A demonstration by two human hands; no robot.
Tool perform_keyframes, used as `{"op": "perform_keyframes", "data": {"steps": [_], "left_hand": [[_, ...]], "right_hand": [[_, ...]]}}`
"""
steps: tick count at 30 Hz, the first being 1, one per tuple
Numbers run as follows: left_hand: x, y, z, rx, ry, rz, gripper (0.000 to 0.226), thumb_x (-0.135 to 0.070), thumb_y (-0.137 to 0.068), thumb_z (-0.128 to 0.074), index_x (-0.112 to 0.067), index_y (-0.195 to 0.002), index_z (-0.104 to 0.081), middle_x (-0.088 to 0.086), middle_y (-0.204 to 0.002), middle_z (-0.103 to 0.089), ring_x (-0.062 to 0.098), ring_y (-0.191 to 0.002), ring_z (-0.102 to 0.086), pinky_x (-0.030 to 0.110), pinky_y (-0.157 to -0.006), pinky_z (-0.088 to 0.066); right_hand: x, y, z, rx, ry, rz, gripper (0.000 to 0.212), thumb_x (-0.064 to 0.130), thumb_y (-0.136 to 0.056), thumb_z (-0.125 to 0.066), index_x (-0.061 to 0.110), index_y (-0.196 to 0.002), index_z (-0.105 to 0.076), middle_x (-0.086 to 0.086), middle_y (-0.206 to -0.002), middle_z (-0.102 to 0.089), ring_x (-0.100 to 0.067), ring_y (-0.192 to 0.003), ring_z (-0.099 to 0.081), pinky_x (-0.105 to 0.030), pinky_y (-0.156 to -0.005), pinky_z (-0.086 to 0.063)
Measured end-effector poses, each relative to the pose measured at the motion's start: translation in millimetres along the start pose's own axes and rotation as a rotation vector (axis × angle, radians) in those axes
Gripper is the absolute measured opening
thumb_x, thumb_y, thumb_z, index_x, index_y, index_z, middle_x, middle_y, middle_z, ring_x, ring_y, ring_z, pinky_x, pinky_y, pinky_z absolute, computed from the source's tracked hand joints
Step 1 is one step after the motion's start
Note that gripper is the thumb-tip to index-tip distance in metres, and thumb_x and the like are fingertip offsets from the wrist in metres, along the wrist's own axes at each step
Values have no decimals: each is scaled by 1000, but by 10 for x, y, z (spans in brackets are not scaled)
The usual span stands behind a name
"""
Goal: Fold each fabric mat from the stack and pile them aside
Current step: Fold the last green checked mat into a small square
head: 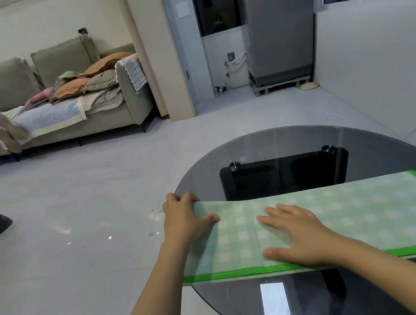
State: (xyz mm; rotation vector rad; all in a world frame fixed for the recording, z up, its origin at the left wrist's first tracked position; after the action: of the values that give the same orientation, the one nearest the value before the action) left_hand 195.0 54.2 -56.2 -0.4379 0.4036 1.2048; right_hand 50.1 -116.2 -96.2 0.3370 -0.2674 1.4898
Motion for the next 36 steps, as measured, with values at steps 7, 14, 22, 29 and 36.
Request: {"op": "perform_keyframes", "data": {"steps": [7, 14, 22, 29, 36], "left_hand": [[344, 5, 72, 59, 384, 263, 79, -16, -67, -82, -20, -136, -45, 11, -133, -49, 27, -105, -57, 31, -86, -49], [363, 20, 246, 238, 714, 356, 32, -8, -75, -76, -6, -106, -68, 11, -89, -71, 23, -69, -65, 27, -64, -55], [-283, 153, 255, 426, 1064, 347, 24, -24, -85, -63, -4, -71, -63, 5, -56, -57, 17, -46, -55, 20, -46, -49], [-1056, 151, -54, 487, 1211, 236, 29, -30, -84, -63, -10, -65, -53, -4, -40, -37, 7, -34, -34, 15, -41, -39], [-1638, 213, -557, 491, 1132, 141, 34, -23, -81, -72, 0, -103, -65, 5, -69, -62, 11, -50, -60, 20, -53, -51]], "right_hand": [[54, -2, -77, 45, 51, -22, 115, 97, -37, -26, 51, -142, -14, 8, -158, 2, -14, -145, 8, -35, -116, 7], [62, 3, -83, 40, 51, -11, 126, 102, -28, -12, 51, -142, -12, 9, -158, 4, -15, -145, 9, -36, -116, 7], [-82, 169, 64, -43, -188, -28, 116, 101, -36, -18, 49, -139, -28, 10, -156, -15, -11, -142, -9, -31, -115, -7], [-465, 425, 564, -248, -569, -132, 38, 42, -87, -59, 40, -123, -52, 16, -132, -48, 0, -121, -42, -15, -97, -32], [-940, 735, 819, -348, -797, -297, 15, 32, -93, -53, 33, -104, -63, 9, -104, -65, -6, -89, -63, -18, -72, -47]]}}
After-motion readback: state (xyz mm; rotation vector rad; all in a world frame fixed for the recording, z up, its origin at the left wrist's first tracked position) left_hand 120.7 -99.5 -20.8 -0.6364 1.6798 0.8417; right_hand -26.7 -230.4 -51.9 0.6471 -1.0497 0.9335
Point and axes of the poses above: each hand's wrist, its own y-axis away from the middle knuckle, its own z-axis out of the back of the hand, x = y × z, the point moved 10 cm from there along -y, towards the middle knuckle
